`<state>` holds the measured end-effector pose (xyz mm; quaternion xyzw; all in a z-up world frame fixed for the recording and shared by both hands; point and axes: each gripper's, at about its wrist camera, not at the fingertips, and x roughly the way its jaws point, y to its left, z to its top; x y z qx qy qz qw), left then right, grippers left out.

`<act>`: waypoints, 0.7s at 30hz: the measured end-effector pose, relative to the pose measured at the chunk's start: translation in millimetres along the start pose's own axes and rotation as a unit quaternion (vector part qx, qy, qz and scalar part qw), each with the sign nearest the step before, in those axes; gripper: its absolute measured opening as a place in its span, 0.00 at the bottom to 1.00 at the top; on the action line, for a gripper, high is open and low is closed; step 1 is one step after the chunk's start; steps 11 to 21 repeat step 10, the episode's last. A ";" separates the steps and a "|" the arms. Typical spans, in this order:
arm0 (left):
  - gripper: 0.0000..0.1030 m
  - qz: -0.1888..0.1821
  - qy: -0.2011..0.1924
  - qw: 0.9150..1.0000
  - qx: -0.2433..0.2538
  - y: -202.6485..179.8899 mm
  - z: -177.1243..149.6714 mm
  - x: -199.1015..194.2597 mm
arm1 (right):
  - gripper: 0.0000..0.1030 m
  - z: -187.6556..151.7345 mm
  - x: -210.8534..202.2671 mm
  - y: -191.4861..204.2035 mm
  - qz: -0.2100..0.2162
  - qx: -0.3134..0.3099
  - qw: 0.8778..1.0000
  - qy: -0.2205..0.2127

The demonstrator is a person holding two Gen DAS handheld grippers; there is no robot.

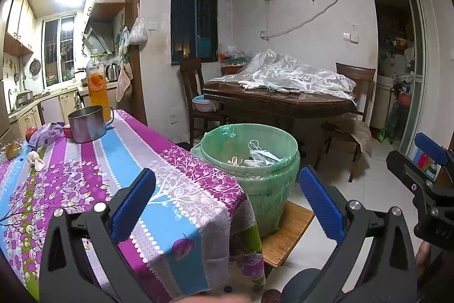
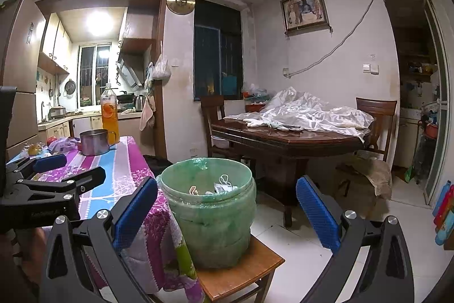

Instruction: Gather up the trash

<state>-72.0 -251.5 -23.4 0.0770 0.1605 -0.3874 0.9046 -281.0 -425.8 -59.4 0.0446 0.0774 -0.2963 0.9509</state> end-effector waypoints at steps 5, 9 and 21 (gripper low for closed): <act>0.95 0.008 0.011 1.000 0.002 0.2 2.0 7.4 | 0.95 0.5 1.4 0.6 0.001 -0.002 1.000 0.001; 0.95 0.013 0.018 1.000 0.001 1.9 2.5 10.8 | 0.95 -0.1 1.6 1.1 0.001 -0.002 1.000 0.002; 0.95 0.013 0.019 1.000 0.001 1.6 2.4 11.3 | 0.95 0.3 1.5 0.8 0.002 -0.002 1.000 0.002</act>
